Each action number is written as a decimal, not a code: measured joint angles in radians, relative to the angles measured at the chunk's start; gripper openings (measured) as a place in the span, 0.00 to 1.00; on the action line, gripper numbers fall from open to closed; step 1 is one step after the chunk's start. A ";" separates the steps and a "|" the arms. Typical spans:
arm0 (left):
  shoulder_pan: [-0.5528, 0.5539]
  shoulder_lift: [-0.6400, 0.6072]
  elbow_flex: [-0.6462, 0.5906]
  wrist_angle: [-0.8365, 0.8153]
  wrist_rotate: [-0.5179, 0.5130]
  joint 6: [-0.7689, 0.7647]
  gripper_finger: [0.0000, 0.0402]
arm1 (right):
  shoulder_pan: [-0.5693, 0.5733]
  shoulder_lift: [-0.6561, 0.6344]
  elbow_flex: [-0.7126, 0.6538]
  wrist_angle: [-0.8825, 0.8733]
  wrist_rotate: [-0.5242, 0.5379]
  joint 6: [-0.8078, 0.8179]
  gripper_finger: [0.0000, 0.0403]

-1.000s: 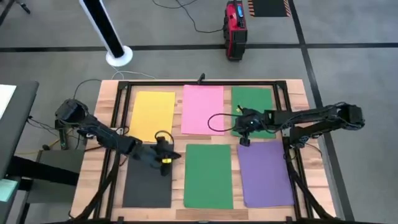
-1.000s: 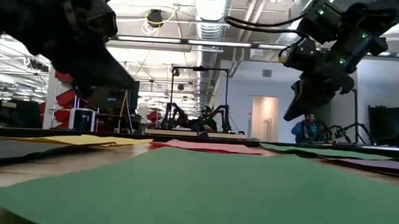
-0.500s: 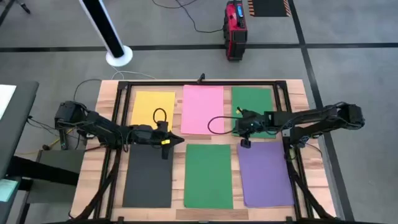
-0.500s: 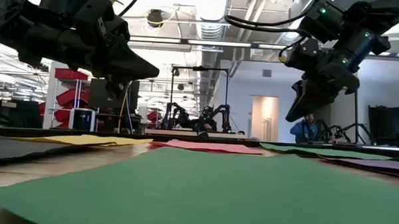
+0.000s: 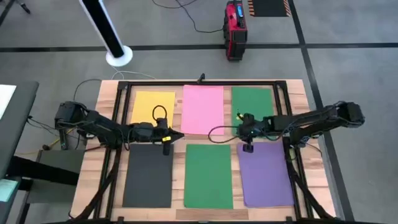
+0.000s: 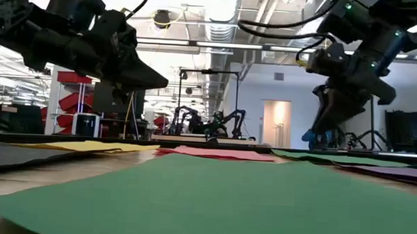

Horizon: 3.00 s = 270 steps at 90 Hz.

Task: Organize paper
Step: Stack the top green colored paper on top of the bottom green colored paper

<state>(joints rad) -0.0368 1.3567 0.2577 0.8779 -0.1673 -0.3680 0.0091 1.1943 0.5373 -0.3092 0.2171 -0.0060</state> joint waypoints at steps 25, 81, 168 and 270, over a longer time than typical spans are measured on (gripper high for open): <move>0.020 0.000 0.001 -0.053 -0.002 0.023 0.00 | 0.031 0.116 0.009 0.005 0.049 0.048 0.26; 0.032 0.000 0.001 -0.158 0.004 0.030 0.00 | 0.030 0.343 0.125 0.000 0.177 0.058 0.24; 0.031 0.000 0.001 -0.191 0.013 0.024 0.00 | 0.027 0.300 0.159 -0.098 0.178 0.111 0.32; 0.016 0.000 0.001 -0.261 0.000 0.023 0.00 | -0.050 0.300 0.144 -0.042 0.105 0.097 0.32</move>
<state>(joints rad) -0.0209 1.3571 0.2588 0.6168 -0.1669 -0.3445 -0.0409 1.4940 0.6815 -0.3508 0.3219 0.0908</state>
